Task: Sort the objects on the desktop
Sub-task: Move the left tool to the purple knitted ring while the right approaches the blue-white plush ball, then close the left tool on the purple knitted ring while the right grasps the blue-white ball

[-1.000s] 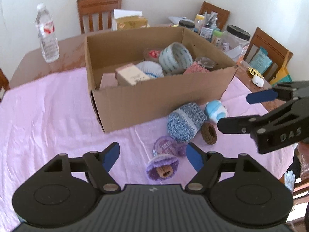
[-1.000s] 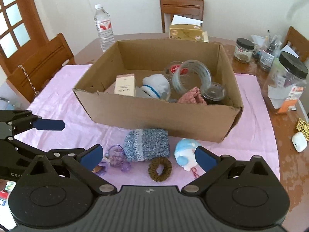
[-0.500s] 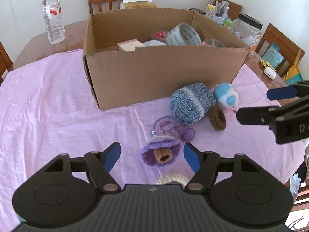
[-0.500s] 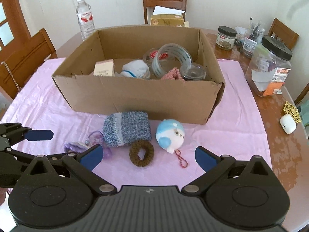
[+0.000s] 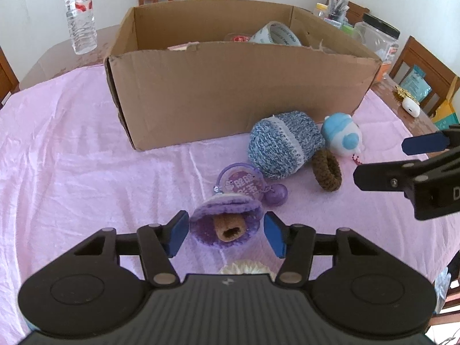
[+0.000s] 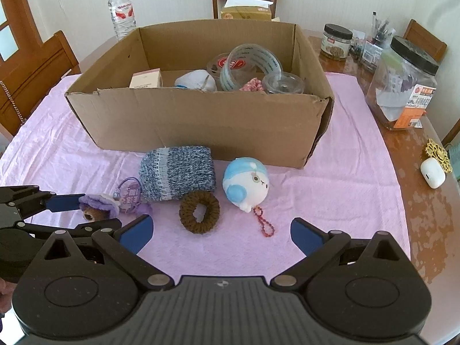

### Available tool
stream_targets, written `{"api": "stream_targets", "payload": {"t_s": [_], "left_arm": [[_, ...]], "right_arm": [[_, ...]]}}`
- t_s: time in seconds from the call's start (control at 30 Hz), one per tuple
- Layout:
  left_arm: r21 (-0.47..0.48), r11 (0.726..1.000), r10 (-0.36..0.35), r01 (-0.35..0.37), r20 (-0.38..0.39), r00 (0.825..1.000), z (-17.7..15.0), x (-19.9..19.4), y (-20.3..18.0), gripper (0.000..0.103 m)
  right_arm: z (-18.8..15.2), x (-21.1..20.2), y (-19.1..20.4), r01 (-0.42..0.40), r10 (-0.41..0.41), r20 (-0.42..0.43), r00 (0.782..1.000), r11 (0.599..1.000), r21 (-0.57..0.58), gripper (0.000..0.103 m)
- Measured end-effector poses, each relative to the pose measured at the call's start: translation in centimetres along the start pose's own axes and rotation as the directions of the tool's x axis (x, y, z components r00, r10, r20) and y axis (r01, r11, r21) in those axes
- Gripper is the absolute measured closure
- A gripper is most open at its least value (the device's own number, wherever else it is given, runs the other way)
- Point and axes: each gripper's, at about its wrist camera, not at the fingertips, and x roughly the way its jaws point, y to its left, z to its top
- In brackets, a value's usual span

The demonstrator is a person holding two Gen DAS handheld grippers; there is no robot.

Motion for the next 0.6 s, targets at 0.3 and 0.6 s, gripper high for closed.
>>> {"api": "stream_targets", "payload": {"t_s": [0.3,0.6], "left_arm": [[-0.039,0.999,0.005,-0.004,0.012,1.000,0.2,0.4,0.3,0.055],[-0.097,0.995,0.027,-0.024,0.038,0.999,0.9,-1.1,1.3,0.059]], "right_arm": [[0.6,1.2,-0.3,-0.001,0.001,-0.008,1.000,0.999,-0.034,0.000],[2.0,2.3,-0.5,-0.012,0.013,0.011,1.000,0.997,-0.073,0.000]]}}
